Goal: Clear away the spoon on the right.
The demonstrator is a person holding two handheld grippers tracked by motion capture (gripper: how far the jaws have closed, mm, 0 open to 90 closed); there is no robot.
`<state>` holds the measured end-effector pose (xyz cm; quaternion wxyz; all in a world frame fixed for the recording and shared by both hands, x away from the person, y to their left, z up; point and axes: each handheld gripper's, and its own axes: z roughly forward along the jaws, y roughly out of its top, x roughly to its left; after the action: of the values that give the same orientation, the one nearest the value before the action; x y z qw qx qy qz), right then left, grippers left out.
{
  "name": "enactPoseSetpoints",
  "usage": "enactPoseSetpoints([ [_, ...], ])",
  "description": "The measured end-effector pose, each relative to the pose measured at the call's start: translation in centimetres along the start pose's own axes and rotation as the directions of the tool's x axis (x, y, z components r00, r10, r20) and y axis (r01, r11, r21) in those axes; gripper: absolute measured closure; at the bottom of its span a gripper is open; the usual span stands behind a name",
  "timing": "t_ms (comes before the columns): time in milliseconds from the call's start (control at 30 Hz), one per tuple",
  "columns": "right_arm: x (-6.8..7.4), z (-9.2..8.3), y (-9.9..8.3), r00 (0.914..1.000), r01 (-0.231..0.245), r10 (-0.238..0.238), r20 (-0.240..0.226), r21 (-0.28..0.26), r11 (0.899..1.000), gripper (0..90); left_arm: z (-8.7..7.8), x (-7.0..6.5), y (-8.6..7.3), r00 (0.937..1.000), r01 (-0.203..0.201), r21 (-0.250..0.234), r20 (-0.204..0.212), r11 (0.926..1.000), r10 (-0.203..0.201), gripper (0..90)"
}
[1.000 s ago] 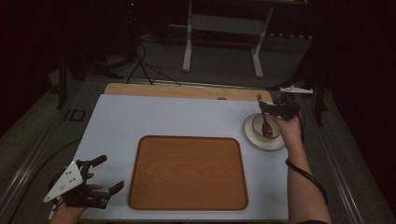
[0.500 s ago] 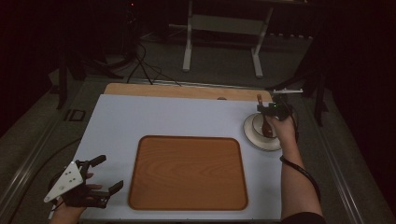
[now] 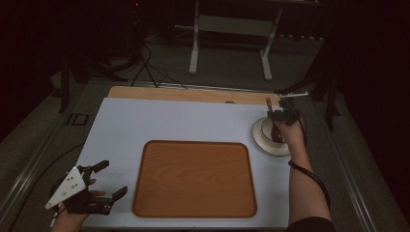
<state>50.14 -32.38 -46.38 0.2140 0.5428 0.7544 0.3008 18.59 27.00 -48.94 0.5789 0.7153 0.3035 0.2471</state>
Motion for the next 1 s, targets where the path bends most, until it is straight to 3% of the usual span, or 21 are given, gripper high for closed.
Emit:
enactPoseSetpoints([
  [133,0.3,0.1,-0.1,0.9996,0.030,-0.030,-0.001,-0.001,1.000,78.4,0.0,0.0,0.0,1.0000,0.000,0.002,0.000,1.0000,0.000,1.5],
  [500,0.3,-0.4,0.0,0.9996,0.029,-0.029,0.000,-0.022,0.999,79.6,0.1,0.0,0.0,1.0000,-0.003,0.007,0.002,1.0000,0.003,1.5],
  [1000,0.2,-4.0,1.2,0.9997,0.010,-0.007,0.023,-0.103,0.995,79.7,0.3,-0.2,0.0,0.9999,-0.008,0.010,0.008,0.9999,0.008,1.5],
])
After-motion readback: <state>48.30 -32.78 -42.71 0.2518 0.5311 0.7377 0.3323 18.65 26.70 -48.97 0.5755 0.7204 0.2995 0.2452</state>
